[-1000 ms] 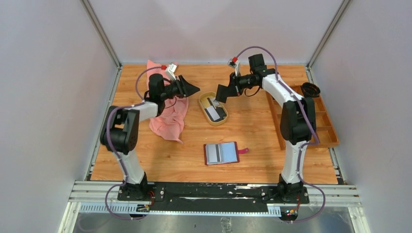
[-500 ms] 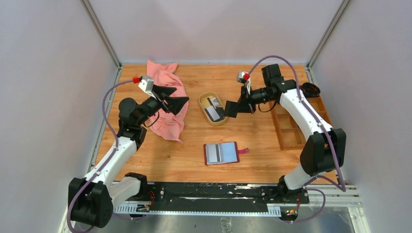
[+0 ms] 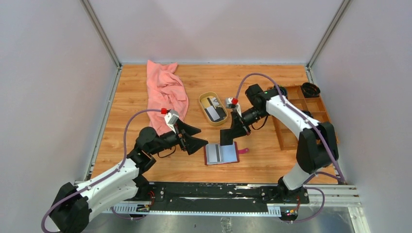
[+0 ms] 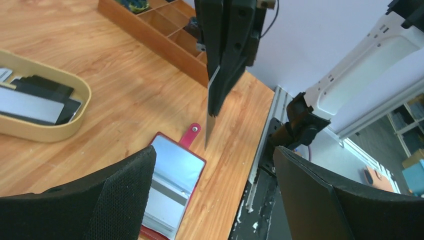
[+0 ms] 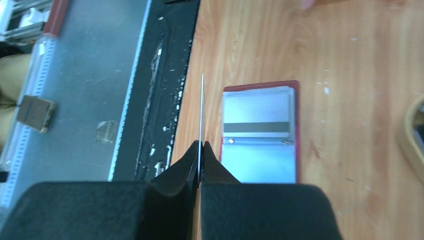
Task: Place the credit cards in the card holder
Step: Insert the credit card into the card holder.
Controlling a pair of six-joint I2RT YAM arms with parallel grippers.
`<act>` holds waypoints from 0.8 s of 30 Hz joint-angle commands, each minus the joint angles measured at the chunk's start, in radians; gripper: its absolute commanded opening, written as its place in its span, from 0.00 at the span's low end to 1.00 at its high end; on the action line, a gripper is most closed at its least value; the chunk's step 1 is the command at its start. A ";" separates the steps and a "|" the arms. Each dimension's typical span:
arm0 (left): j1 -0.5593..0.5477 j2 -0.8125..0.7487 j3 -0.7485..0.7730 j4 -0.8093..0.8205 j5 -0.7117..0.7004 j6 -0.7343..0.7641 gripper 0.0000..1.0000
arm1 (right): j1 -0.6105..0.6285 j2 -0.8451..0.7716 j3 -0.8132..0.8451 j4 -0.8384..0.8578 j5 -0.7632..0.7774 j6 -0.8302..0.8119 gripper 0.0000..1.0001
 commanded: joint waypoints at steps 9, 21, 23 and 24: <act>-0.105 0.067 -0.021 0.061 -0.154 -0.094 0.85 | 0.181 0.196 0.122 -0.246 0.039 -0.153 0.00; -0.120 0.211 0.000 0.132 -0.033 -0.048 0.60 | 0.207 0.249 0.155 -0.309 0.047 -0.196 0.00; -0.123 0.240 0.012 0.132 -0.018 -0.040 0.57 | 0.208 0.257 0.160 -0.318 0.047 -0.202 0.00; -0.126 0.253 0.017 0.132 -0.012 -0.039 0.55 | 0.207 0.261 0.161 -0.322 0.047 -0.204 0.00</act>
